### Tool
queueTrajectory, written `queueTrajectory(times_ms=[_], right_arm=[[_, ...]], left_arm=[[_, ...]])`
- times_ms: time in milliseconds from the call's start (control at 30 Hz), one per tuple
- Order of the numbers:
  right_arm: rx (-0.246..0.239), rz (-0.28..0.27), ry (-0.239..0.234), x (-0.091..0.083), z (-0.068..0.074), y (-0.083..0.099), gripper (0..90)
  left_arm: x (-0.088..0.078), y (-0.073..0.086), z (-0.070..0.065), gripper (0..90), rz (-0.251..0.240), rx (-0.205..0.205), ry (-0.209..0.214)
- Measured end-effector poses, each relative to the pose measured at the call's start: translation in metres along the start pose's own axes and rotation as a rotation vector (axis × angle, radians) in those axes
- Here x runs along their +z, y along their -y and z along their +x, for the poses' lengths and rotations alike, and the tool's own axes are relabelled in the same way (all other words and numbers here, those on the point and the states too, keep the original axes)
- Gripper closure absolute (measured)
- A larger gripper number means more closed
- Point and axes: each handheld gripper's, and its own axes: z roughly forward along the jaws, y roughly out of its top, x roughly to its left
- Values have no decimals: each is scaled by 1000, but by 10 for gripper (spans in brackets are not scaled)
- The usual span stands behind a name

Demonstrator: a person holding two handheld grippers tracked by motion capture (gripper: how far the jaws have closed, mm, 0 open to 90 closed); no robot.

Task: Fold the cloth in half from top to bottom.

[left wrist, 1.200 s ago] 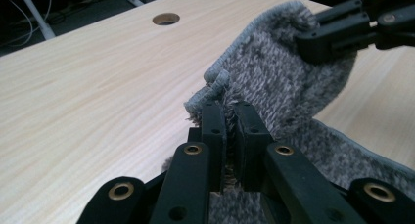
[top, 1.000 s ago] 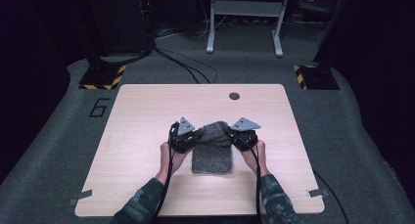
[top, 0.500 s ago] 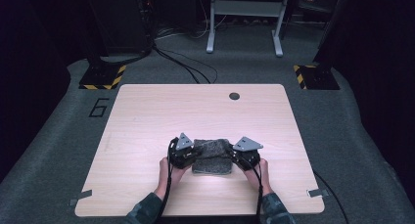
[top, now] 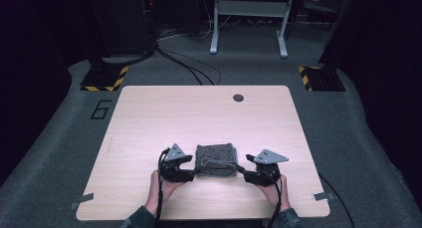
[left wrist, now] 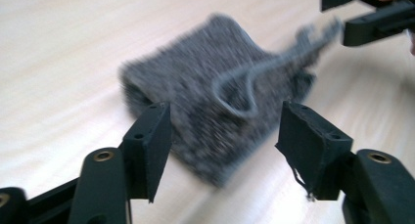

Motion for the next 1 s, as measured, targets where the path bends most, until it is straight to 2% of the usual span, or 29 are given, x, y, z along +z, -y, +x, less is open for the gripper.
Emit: queueTrajectory(times_ms=[67, 133, 167, 200, 233, 300, 333, 367, 433, 500, 600, 700, 767, 833, 867, 1000], right_arm=[[10, -15, -4, 1, -3, -9, 370], [8, -30, -1, 6, -4, -16, 366], [22, -29, 10, 11, -5, -20, 365], [34, -16, 26, 17, -5, -22, 365], [44, -5, 39, 23, -6, -23, 360], [88, 33, 54, 36, -9, -23, 332], [99, 54, 63, 42, -9, -22, 311], [108, 80, 78, 47, -9, -21, 304], [115, 114, 86, 52, -7, -16, 274], [112, 145, 103, 54, -3, -9, 270], [98, 164, 125, 55, 2, 0, 266], [83, 178, 146, 56, 6, 7, 263], [65, 185, 161, 57, 9, 11, 262], [64, 183, 165, 57, 11, 13, 262], [70, 181, 173, 57, 12, 13, 261], [55, 188, 175, 58, 12, 14, 254]], left_arm=[[1, -8, 8, 326, -18, -36, -12], [8, -17, 17, 307, -23, -52, -35], [12, -20, 19, 295, -20, -66, -43], [16, -22, 21, 288, -15, -63, -61], [23, -25, 23, 284, 9, -41, -96], [32, -26, 25, 276, 41, -54, -95], [37, -25, 26, 268, 69, -45, -101], [41, -22, 26, 260, 82, -56, -94], [45, -13, 25, 248, 125, -36, -83], [45, -5, 23, 234, 143, -28, -60], [45, 5, 18, 221, 155, -21, -57], [43, 11, 15, 213, 175, 7, -71], [44, 13, 13, 211, 183, 31, -94], [44, 14, 13, 203, 205, 52, -104], [44, 16, 12, 202, 202, 59, -116], [45, 20, 12, 195, 208, 67, -123]])
